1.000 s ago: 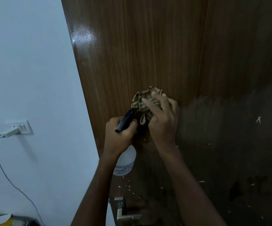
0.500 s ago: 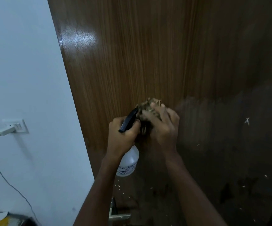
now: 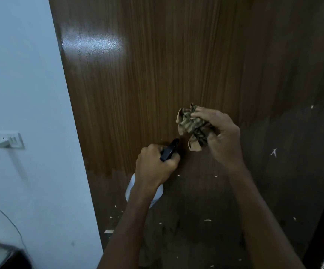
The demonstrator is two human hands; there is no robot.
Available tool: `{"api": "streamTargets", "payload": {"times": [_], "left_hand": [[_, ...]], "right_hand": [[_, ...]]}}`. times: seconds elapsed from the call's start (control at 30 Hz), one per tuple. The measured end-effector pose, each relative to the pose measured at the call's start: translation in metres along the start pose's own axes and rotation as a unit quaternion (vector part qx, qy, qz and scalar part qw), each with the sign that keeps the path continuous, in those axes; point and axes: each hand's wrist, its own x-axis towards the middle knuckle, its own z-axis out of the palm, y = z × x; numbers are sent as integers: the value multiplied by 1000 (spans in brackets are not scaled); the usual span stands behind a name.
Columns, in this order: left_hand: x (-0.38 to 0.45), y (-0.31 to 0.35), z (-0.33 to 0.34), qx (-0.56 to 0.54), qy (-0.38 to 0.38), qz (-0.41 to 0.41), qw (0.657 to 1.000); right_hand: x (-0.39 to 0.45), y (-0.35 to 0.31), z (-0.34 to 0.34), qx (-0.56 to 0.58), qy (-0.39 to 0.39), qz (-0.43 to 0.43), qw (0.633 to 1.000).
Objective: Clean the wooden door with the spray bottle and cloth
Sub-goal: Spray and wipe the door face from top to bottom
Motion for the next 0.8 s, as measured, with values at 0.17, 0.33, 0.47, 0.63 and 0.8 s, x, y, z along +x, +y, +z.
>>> {"api": "streamTargets", "payload": {"times": [0.17, 0.33, 0.47, 0.63, 0.8], "left_hand": [[-3, 5, -5, -95, 31, 64, 993], [0, -1, -22, -166, 38, 78, 982], [12, -2, -33, -167, 4, 87, 982], [19, 3, -36, -170, -21, 86, 982], [18, 5, -26, -193, -25, 71, 978]], "right_hand": [[-33, -12, 48, -144, 59, -13, 988], [-112, 1, 78, -230, -32, -97, 968], [-66, -9, 67, -240, 75, -29, 968], [-25, -20, 79, -217, 179, 33, 959], [-129, 7, 80, -248, 75, -24, 966]]}}
